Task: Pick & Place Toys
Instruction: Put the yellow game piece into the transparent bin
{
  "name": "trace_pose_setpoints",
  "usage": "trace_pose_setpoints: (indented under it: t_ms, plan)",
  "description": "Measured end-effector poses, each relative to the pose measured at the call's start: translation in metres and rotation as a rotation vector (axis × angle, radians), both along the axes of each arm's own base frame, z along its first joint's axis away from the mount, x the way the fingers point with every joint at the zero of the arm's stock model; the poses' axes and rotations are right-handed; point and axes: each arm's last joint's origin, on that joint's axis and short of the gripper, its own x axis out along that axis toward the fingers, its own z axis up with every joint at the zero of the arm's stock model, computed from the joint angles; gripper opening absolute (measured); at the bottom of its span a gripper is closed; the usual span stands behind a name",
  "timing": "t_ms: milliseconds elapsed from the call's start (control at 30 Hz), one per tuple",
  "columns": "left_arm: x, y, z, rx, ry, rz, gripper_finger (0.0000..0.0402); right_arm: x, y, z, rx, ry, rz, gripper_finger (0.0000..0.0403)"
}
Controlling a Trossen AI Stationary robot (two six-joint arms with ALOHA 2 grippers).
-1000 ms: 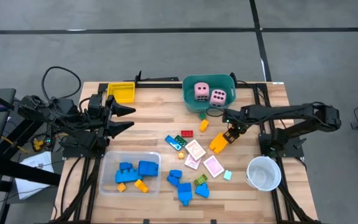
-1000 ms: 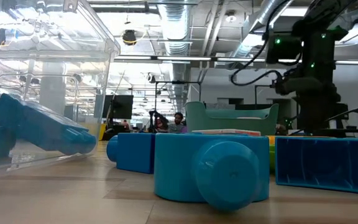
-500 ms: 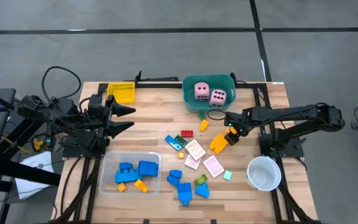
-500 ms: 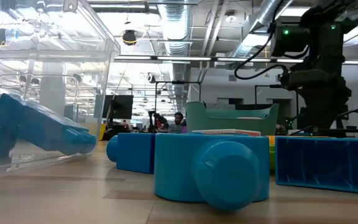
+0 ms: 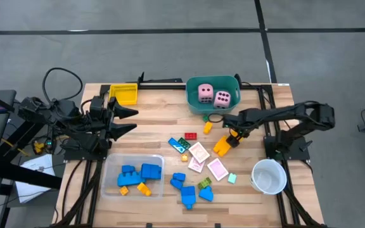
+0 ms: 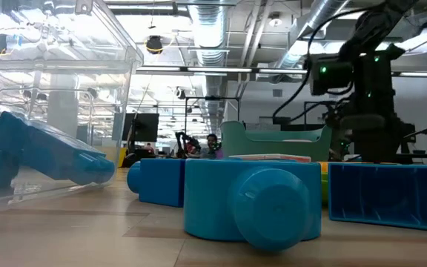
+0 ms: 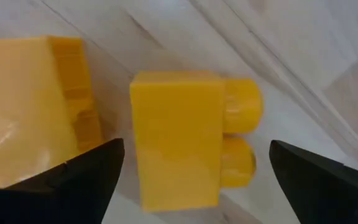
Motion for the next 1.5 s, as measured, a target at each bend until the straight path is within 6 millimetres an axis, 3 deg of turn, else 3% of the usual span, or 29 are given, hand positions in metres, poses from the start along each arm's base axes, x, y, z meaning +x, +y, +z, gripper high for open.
trace_pose_setpoints:
  t_ms: [267, 700, 967, 1100, 1500]
  plan:
    - [0.000, 0.000, 0.000, 0.000, 0.000, 0.000, 0.0264, 0.006, -0.001, -0.015, 0.070, 0.048, 0.061, 0.0368]
    - [0.000, 0.000, 0.000, 0.001, 0.000, 0.000, 0.0264, 0.005, 0.000, -0.012, 0.089, 0.021, 0.030, 0.0276]
    - [0.000, 0.000, 0.000, 0.001, 0.001, 0.000, 0.0264, 0.005, 0.001, -0.012, 0.108, 0.022, 0.023, 0.0263]
    - [0.000, 0.000, 0.000, 0.001, 0.001, 0.000, 0.0264, 0.000, 0.003, -0.006, 0.111, 0.008, 0.012, 0.0263]
    - [0.000, 0.000, 0.000, 0.003, 0.000, 0.001, 0.0264, -0.021, 0.008, 0.042, 0.065, -0.216, -0.121, 0.0262]
